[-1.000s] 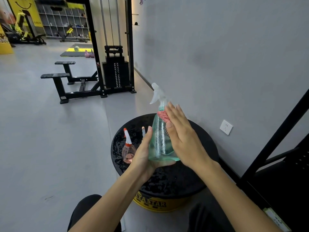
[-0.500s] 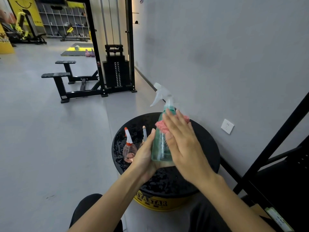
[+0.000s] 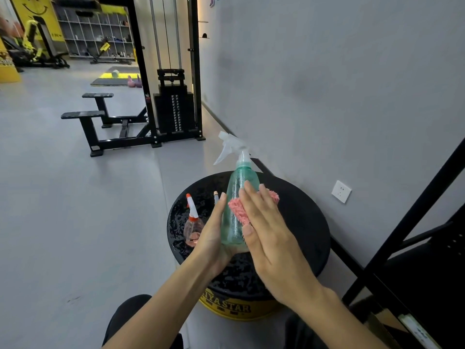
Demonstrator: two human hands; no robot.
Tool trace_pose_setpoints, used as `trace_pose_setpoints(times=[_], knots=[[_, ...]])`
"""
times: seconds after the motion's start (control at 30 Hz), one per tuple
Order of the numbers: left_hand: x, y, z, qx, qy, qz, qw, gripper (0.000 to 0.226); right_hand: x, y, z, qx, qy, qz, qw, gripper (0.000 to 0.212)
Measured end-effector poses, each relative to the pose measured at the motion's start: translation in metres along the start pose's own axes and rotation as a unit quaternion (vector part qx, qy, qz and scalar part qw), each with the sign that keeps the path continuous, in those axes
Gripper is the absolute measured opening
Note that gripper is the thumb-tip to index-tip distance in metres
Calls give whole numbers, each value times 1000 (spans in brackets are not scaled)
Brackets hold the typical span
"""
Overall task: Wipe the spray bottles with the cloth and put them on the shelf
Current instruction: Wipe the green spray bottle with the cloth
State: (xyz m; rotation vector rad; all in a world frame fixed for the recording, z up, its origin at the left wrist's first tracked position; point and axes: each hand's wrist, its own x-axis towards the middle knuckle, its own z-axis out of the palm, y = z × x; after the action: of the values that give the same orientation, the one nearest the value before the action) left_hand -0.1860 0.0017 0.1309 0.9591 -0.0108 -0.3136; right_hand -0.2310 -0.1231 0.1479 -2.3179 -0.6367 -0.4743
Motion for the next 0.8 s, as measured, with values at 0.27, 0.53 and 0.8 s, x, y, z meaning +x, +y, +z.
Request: trace_pose_setpoints(times=[0.27,0.53,0.8], knots=[[-4,-6,6,42,-33,-5,999,42,41,5,-18,-24,8,37,999,54],[-2,-2,2,-2,-12,2,1000,46,21,-4,-8,-24,-15,15,999,49],[-3,-1,2,8,-28,3,1000,43,26,0,-11,-22,-6,10,1000,49]])
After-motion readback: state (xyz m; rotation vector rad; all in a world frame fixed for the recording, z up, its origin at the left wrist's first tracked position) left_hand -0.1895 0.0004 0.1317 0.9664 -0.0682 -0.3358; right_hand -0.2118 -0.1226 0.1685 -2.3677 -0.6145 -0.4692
